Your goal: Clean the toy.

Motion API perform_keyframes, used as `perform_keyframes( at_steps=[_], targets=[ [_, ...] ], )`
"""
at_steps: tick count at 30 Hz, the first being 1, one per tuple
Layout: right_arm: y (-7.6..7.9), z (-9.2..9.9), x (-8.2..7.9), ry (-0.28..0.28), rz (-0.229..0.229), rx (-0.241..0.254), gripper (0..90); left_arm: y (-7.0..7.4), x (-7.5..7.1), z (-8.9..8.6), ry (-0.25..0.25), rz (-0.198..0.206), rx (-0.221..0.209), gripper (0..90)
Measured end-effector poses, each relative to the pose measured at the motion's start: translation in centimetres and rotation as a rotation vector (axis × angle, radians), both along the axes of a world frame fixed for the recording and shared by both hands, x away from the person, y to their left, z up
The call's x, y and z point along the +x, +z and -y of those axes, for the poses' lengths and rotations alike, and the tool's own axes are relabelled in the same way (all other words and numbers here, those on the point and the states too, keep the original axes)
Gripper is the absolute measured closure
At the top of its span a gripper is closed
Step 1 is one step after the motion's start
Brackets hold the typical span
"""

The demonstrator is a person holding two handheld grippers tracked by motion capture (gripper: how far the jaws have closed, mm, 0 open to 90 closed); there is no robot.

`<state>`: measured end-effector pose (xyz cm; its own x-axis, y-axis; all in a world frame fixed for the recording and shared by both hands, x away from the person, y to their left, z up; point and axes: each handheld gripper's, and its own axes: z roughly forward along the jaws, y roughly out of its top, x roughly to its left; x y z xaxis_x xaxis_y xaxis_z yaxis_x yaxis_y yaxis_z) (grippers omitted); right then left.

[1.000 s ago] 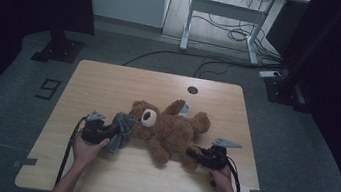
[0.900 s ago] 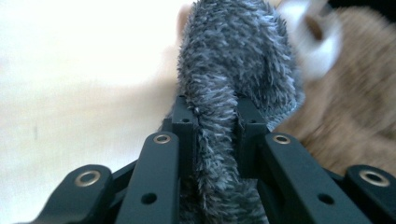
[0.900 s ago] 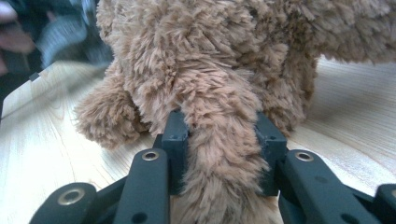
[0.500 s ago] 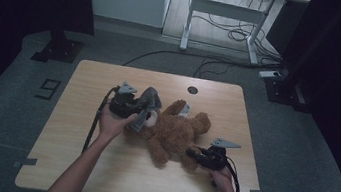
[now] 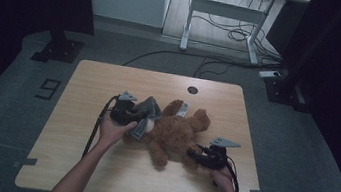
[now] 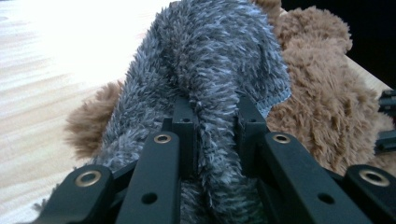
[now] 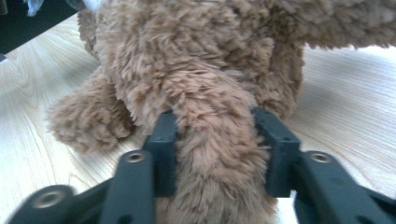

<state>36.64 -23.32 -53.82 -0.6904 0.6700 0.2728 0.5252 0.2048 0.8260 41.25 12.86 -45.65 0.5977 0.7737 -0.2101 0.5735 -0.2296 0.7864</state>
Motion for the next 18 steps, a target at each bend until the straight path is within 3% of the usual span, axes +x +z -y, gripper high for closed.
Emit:
perform_keyframes(
  at_steps=[3,6,8,13,18],
  targets=[
    [0.5,0.1,-0.2,-0.026,0.014,-0.008,37.8,-0.4,-0.7,-0.1,-0.005,0.009,-0.004,74.8],
    [1.4,0.6,-0.3,-0.053,0.023,0.059,31.7,-0.7,-1.3,-0.2,-0.007,0.020,-0.008,74.9],
    [2.1,0.5,-0.3,-0.069,0.035,0.077,27.6,-0.8,-1.8,-0.3,-0.008,0.029,-0.007,74.9],
    [3.2,-1.6,-0.1,-0.078,0.046,0.072,19.8,-1.4,-3.4,-0.6,-0.004,0.059,-0.002,74.9],
    [2.6,-4.0,0.7,-0.093,0.034,0.030,18.4,-1.8,-4.2,-1.0,-0.003,0.066,-0.011,74.9]
  ],
)
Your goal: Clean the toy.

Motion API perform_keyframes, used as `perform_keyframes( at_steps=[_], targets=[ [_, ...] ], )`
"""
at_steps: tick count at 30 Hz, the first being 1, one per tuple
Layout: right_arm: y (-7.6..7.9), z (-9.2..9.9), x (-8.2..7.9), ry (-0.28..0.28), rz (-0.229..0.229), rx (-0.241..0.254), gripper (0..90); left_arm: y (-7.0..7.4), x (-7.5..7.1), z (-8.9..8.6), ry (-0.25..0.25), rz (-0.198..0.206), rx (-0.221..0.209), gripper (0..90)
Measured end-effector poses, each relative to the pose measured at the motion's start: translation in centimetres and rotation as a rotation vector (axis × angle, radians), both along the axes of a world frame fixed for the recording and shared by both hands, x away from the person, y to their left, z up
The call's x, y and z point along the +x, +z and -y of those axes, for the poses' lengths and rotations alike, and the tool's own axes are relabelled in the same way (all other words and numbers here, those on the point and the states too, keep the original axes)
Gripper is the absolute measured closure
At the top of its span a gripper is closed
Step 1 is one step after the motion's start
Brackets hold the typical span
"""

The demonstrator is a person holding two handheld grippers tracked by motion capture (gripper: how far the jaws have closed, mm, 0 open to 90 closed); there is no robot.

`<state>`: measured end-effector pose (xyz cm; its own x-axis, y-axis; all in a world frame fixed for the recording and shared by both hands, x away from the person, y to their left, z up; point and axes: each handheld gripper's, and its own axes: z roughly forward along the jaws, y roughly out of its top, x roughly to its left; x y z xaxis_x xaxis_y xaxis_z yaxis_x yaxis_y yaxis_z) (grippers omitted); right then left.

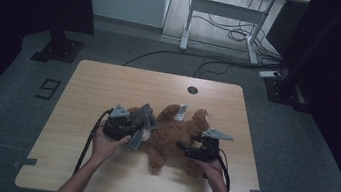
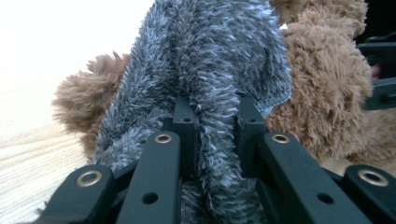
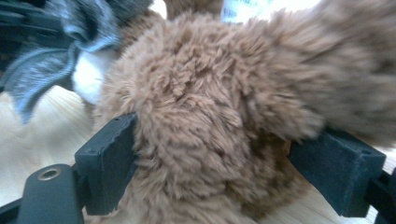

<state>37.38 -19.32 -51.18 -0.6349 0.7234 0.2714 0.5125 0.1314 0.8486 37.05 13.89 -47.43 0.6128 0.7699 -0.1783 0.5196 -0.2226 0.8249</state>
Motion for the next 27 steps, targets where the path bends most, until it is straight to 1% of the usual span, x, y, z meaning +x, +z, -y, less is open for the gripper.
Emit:
perform_keyframes(
  at_steps=[2,3,5,7,9,12,13,16,19,20,23,27],
  targets=[
    [-0.5,-0.5,0.1,0.016,-0.009,-0.008,24.4,-0.1,-0.2,0.0,-0.003,0.002,0.002,74.9],
    [-0.7,-0.6,0.0,0.021,0.004,-0.025,27.6,-0.2,-0.3,0.0,-0.003,0.002,0.000,74.9],
    [-1.0,-0.5,-0.1,0.033,-0.005,-0.022,34.4,-0.2,-0.6,0.0,-0.004,0.005,0.002,74.9],
    [-1.3,-0.3,-0.2,0.046,-0.003,-0.026,41.4,-0.2,-0.8,0.1,-0.006,0.009,0.003,74.9],
    [-1.5,-0.2,-0.3,0.059,0.019,-0.031,47.4,-0.3,-1.0,0.1,-0.003,0.009,-0.002,75.0],
    [-1.5,-0.1,0.0,0.064,0.047,-0.045,53.7,-0.3,-0.9,0.2,-0.002,0.004,-0.012,75.0],
    [-1.5,0.0,0.1,0.064,0.058,-0.051,54.7,-0.3,-0.9,0.3,-0.003,0.003,-0.011,75.1],
    [-1.3,0.3,0.8,0.073,0.066,-0.064,55.6,0.0,-0.8,0.6,-0.007,-0.004,-0.006,75.0],
    [-1.0,0.5,1.8,0.078,0.070,-0.081,55.5,-0.1,-0.8,1.0,-0.007,-0.003,-0.010,75.0],
    [-1.0,0.6,2.1,0.077,0.080,-0.083,55.6,-0.1,-0.8,1.1,-0.008,-0.002,-0.011,75.0],
    [-1.1,0.9,2.5,0.086,0.068,-0.061,55.5,-0.1,-0.9,1.1,-0.008,-0.002,-0.010,74.9],
    [-1.5,1.0,2.0,0.085,0.076,-0.035,56.6,0.9,-0.9,1.0,-0.016,-0.005,-0.012,74.7]
  ],
)
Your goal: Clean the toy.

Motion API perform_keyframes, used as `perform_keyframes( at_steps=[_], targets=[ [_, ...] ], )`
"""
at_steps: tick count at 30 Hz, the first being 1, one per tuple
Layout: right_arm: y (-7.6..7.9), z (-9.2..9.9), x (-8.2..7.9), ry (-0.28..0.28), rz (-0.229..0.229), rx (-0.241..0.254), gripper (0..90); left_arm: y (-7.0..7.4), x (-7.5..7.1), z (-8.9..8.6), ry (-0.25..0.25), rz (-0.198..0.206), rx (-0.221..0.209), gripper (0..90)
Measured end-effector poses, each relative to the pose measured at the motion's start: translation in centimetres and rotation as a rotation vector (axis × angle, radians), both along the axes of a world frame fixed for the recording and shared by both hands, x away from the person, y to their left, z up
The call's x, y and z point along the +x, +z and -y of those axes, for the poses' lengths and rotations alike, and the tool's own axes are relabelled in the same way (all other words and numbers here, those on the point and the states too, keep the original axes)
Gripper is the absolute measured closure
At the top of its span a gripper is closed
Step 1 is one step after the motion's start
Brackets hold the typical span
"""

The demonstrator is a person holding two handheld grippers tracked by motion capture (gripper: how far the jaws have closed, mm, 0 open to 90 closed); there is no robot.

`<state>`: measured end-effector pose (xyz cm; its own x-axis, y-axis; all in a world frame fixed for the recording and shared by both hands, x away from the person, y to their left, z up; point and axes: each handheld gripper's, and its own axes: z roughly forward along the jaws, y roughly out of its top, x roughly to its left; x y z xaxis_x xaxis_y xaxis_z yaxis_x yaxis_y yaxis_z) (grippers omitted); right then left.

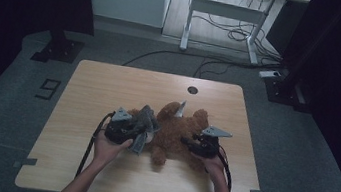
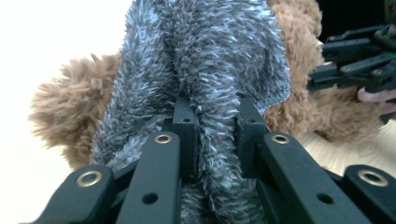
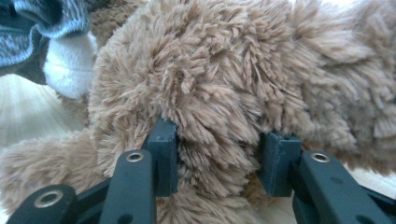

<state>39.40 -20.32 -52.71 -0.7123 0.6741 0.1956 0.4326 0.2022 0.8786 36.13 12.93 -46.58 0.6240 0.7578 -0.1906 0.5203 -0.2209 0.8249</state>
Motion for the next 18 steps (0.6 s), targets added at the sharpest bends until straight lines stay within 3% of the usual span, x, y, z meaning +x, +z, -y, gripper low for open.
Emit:
perform_keyframes(
  at_steps=[5,11,15,18],
  targets=[
    [-0.7,0.4,-0.4,0.002,0.006,0.047,57.1,2.1,-0.1,1.4,-0.025,0.037,-0.003,74.6],
    [-0.7,0.5,-0.9,0.012,0.014,0.034,57.3,4.2,0.3,6.6,-0.122,0.068,0.012,74.5],
    [-0.8,0.6,-1.0,0.007,-0.001,0.047,57.5,4.2,0.9,10.6,-0.176,0.051,0.036,74.4],
    [-0.8,0.6,-1.2,0.006,-0.004,0.048,57.7,3.3,1.9,13.1,-0.180,0.037,0.086,74.2]
  ],
)
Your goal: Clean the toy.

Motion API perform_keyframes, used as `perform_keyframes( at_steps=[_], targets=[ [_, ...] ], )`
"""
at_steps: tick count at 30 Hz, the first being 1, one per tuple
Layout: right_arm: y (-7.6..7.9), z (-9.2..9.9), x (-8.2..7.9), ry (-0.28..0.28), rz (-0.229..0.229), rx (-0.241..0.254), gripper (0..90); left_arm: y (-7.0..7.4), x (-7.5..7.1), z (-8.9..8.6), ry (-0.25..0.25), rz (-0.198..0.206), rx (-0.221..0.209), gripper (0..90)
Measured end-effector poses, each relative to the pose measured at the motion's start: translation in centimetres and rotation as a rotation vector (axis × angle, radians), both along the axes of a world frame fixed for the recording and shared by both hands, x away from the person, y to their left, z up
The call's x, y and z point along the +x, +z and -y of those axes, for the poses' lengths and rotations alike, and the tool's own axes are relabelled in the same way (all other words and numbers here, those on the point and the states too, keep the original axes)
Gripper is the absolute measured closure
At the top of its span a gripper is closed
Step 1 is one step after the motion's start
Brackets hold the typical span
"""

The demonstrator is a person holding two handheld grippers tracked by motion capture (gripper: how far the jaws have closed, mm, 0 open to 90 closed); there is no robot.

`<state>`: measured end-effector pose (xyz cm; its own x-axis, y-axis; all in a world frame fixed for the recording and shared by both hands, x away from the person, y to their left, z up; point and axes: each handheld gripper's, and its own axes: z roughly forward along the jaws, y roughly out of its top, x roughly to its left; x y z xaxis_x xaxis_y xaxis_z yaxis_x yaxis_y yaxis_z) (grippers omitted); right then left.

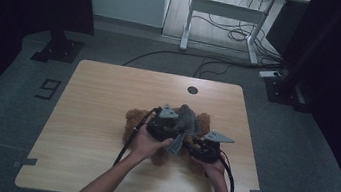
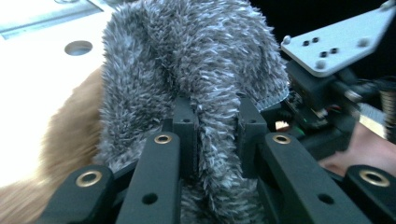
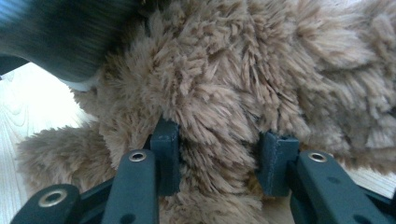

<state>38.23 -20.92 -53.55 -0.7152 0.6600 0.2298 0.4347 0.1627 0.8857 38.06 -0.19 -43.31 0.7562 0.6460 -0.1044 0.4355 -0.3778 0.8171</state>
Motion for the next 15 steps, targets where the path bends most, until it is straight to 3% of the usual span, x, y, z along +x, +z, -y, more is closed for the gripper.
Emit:
perform_keyframes(
  at_steps=[4,7,11,15],
  targets=[
    [-0.3,0.1,-0.2,-0.005,0.002,0.010,58.9,-1.5,1.3,1.5,0.039,0.001,0.065,74.2],
    [-0.5,0.3,-0.2,-0.010,0.003,0.023,59.8,-1.5,1.5,1.0,0.054,0.007,0.064,74.3],
    [-0.4,0.3,-0.3,-0.007,0.007,0.013,60.3,-1.5,1.4,-1.0,0.095,0.018,0.076,74.5],
    [-0.5,0.3,-0.4,-0.003,0.007,0.012,60.8,-1.8,1.5,-4.2,0.151,0.014,0.096,74.5]
  ],
)
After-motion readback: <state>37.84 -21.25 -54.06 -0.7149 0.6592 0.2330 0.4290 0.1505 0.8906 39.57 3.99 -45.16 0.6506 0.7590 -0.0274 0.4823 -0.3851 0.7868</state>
